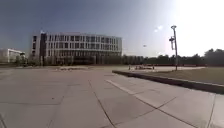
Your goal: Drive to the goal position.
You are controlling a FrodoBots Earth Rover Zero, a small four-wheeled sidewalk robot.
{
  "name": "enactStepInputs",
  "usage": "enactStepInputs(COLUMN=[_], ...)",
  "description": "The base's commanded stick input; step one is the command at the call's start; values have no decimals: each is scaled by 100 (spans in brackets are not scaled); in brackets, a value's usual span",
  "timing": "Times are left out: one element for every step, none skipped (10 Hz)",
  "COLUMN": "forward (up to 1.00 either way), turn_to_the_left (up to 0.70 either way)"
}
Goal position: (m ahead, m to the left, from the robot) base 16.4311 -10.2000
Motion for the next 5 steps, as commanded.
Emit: enactStepInputs(forward=[-33,-42,-51,-30,23], turn_to_the_left=[0,0,0,0,0])
